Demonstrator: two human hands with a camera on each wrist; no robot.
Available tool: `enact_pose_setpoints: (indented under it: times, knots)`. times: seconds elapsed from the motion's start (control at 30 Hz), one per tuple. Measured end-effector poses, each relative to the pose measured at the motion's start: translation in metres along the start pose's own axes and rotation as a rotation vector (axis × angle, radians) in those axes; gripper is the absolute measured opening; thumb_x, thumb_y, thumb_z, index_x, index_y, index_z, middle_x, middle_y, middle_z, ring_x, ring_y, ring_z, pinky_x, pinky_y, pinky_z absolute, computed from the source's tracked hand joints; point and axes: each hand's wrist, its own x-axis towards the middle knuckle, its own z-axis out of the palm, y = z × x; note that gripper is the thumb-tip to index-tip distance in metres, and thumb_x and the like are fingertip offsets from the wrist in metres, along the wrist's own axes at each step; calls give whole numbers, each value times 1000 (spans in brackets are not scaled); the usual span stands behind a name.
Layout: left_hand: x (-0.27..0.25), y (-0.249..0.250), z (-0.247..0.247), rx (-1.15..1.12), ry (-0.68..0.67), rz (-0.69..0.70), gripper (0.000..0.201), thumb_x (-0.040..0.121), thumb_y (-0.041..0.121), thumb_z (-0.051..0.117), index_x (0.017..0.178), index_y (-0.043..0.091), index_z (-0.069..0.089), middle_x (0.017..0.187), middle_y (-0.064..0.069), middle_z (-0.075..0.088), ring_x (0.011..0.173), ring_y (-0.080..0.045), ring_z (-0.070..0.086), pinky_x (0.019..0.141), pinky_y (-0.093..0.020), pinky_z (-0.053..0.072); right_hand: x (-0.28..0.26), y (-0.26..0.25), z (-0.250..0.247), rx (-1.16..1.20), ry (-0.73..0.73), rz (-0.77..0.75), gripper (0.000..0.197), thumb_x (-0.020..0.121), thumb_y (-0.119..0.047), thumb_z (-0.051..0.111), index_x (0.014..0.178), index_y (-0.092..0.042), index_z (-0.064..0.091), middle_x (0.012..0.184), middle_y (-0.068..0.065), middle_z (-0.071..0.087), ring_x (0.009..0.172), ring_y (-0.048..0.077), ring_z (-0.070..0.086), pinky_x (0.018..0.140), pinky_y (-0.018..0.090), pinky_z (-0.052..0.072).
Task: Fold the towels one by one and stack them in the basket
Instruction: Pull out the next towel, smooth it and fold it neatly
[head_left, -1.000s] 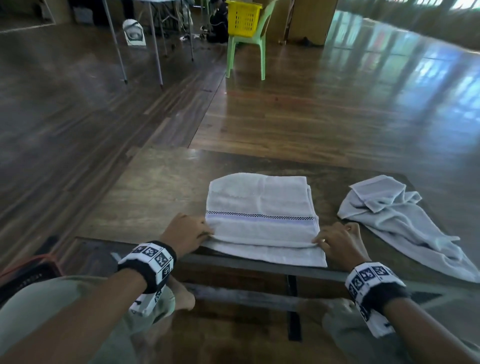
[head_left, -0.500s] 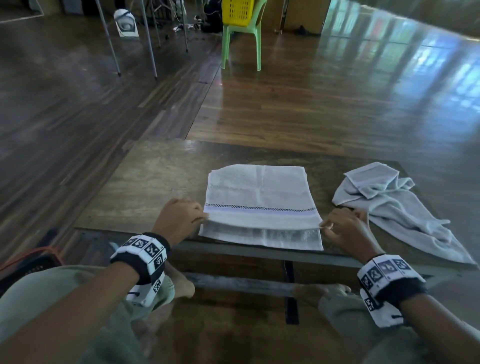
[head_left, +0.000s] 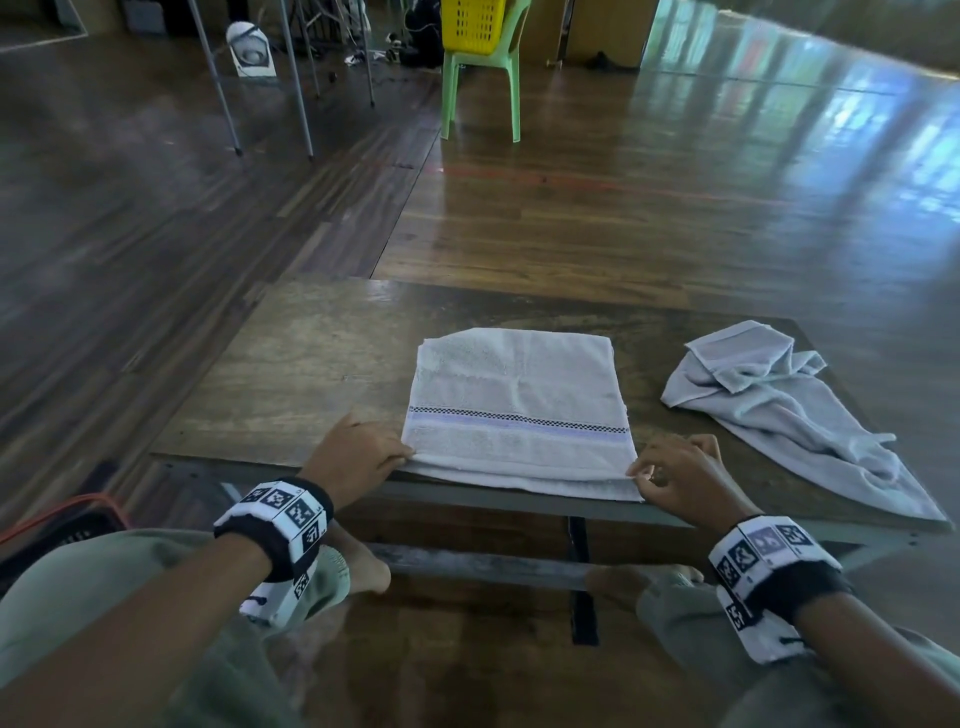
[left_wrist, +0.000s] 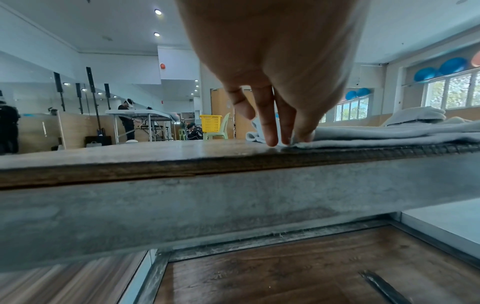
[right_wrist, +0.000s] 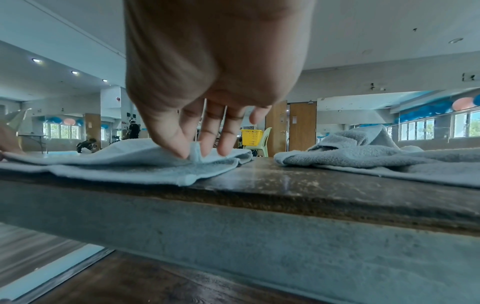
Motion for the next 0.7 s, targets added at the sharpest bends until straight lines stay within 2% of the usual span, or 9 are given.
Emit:
enact_pose_setpoints:
  times: [0.07,0.1,0.17,0.2,0.3,0.37,0.53,0.63,0.7]
  knots:
    - [-1,0,1,-20,-20,-29,14,84,25,64,93,28,74,86,13,72,79,-11,66,75,-28,31,-2,-1,0,-20,-45,-10,13,73,-28,68,72,-40,64,75,-22,58,82,-5,54,82,25,17]
    - [-1,1,2,-15,-43,-33,21,87,29,54,96,28,73,88,13,71,80,-11,65,76,-29,32,-4,-2,0,-31,-79,-15,11,75,-29,66,74,-41,65,76,-22,58,84,-5,54,82,24,16]
    - [-3,2,4,28,-66,1,36,81,39,40,96,28,71,89,13,70,80,-12,65,76,-31,37,-5,-2,1,-39,-136,-18,10,78,-32,64,80,-41,66,81,-20,59,88,-2,54,84,23,13]
    - [-3,2,6,55,-83,19,40,78,44,39,96,27,71,89,13,69,81,-12,65,77,-33,40,-5,-3,0,-40,-145,-19,9,79,-33,63,83,-41,66,83,-19,60,89,-1,54,84,23,12]
    - [-4,2,8,120,-139,36,45,72,59,54,99,25,70,92,11,68,84,-12,65,80,-35,44,-6,-4,-3,-80,-194,-55,18,74,-43,66,90,-39,63,89,-21,56,95,-1,52,87,23,12]
    - [-1,2,10,140,-156,33,41,72,56,66,98,24,70,93,10,69,86,-13,65,81,-36,43,-7,-7,-4,-133,-252,-85,27,72,-48,67,96,-36,60,93,-21,54,97,-1,49,88,24,12]
    - [6,7,8,49,-184,1,26,83,43,63,100,25,70,98,10,67,94,-13,62,87,-32,32,-3,-12,-1,-101,-226,-49,12,82,-26,63,93,-30,63,98,-15,61,101,5,56,82,19,9]
    - [7,6,4,-7,-151,6,17,80,36,69,90,24,75,89,9,71,88,-14,64,81,-30,34,-2,-13,-3,-84,-240,-32,12,85,-23,58,94,-29,63,102,-16,61,102,2,54,82,20,9]
    - [8,4,-2,-21,-126,2,13,78,34,70,83,23,75,81,8,72,80,-14,66,75,-28,38,-2,-13,-6,-79,-197,-31,12,83,-20,59,92,-28,62,99,-15,62,100,3,55,85,20,12]
